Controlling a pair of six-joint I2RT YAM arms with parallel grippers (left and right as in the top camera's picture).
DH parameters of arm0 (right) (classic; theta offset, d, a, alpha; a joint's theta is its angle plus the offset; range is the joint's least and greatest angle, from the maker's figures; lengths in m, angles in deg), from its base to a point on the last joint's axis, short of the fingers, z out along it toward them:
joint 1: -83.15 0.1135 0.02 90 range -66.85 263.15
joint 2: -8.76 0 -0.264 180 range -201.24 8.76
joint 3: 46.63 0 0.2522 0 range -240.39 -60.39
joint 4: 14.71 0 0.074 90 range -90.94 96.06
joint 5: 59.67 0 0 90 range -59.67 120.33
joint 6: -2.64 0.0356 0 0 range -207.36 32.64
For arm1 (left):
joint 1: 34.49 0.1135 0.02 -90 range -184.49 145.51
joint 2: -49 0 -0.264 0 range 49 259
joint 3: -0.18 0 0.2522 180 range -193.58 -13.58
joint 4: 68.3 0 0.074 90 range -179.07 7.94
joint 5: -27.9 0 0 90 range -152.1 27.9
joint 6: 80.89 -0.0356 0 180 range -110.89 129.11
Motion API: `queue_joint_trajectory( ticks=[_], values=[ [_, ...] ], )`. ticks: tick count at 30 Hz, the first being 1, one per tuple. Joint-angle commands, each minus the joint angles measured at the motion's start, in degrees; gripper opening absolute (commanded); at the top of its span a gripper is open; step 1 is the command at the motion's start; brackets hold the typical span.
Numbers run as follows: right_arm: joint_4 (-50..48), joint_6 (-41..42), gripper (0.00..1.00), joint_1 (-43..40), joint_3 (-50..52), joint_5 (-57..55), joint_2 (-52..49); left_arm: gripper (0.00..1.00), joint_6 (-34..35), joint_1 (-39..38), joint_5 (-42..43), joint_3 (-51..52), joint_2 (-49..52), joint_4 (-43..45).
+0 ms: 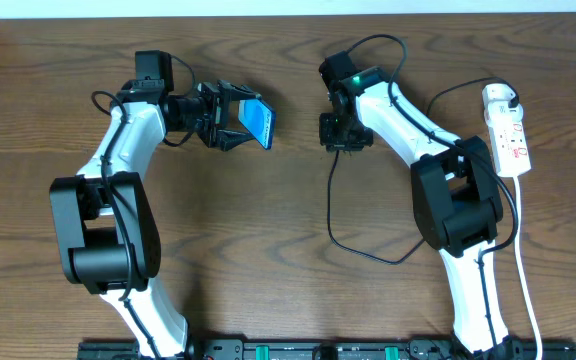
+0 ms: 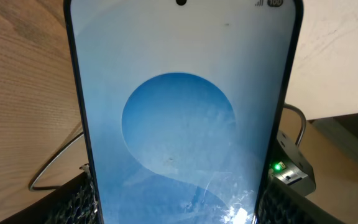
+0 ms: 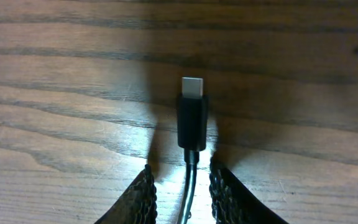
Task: Plug charger to phone and switch on socket
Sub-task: 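Lift the cable connector upward with the right gripper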
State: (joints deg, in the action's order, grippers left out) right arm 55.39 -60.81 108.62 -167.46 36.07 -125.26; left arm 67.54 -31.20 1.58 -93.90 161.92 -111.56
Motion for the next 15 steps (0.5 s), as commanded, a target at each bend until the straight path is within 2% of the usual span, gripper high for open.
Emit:
queue_joint_trajectory(
  ticks=[1,5,8,15],
  values=[
    [0.70,3.69,0.27,-0.26,1.73,-1.31,-1.14,0.62,-0.79,0.28,1.60,-0.28,-1.60,0.24],
    [0.68,3.65,0.16,-0.26,1.81,-1.29,-1.14,0.62,-0.79,0.28,1.57,-0.28,-1.60,0.24],
    [0.63,3.58,0.01,-0.24,1.81,-1.29,-1.14,0.62,-0.79,0.28,1.60,-0.28,-1.60,0.24],
    [-0.35,-3.04,0.01,-0.44,1.75,1.38,-0.92,0.62,-2.51,0.28,0.46,-0.28,-1.60,0.28]
  ],
)
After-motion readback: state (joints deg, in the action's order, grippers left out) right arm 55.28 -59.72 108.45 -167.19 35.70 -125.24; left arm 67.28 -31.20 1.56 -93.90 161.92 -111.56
